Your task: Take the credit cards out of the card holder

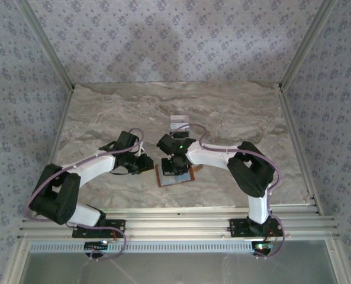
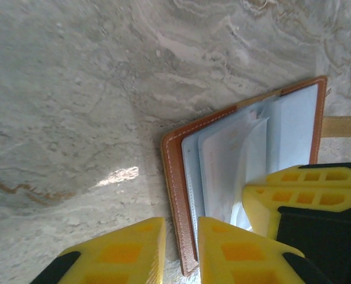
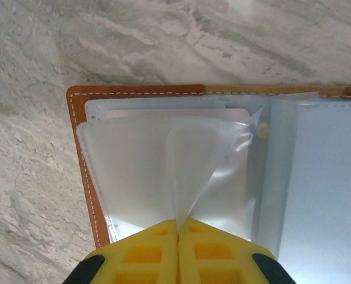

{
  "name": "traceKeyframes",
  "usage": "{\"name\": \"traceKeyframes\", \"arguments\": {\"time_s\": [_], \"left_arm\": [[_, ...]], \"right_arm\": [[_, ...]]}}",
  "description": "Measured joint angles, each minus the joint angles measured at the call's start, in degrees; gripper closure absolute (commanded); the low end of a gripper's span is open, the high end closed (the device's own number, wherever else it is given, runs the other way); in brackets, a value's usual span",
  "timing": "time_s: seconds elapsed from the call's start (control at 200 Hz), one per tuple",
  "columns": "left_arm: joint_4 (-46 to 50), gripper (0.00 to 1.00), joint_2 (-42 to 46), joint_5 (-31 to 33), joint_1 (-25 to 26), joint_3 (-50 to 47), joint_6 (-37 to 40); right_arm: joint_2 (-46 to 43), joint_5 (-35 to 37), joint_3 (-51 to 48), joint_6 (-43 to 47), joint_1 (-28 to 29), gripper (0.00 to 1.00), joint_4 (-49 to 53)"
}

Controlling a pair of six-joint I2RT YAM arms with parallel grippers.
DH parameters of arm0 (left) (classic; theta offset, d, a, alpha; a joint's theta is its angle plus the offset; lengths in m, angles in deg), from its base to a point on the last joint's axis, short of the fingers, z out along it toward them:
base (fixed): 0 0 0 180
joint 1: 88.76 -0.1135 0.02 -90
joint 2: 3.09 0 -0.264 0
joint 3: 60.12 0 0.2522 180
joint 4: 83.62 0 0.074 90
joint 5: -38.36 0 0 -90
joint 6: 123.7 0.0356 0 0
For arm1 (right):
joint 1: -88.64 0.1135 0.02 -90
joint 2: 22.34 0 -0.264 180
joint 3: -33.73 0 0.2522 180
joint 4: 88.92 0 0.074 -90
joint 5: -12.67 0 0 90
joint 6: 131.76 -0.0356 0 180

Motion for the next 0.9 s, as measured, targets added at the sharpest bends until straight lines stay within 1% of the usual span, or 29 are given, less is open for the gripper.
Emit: {"name": "traceKeyframes", "arguments": {"time_s": [0.21, 0.38, 0.695, 0.899], "left_arm": [[-0.15, 0.83, -3.58, -0.15, 2.6, 2.73, -0.7], [0.35, 0.86, -4.87, 0.02, 3.21, 4.66, -0.76], [1.97, 0.88, -10.36, 0.07, 4.2, 7.28, -0.72], [2.23, 0.88, -10.73, 0.04, 4.46, 8.0, -0.72]], "right_arm": [[-2.43, -2.93, -4.33, -2.12, -1.46, 0.9, -5.51], [-2.97, -4.28, -6.4, -3.1, -1.9, 0.9, -8.39], [-3.28, -5.22, -7.5, -3.52, -2.25, 0.9, -10.23], [-3.74, -5.68, -8.28, -3.74, -2.49, 0.9, -11.13]]}}
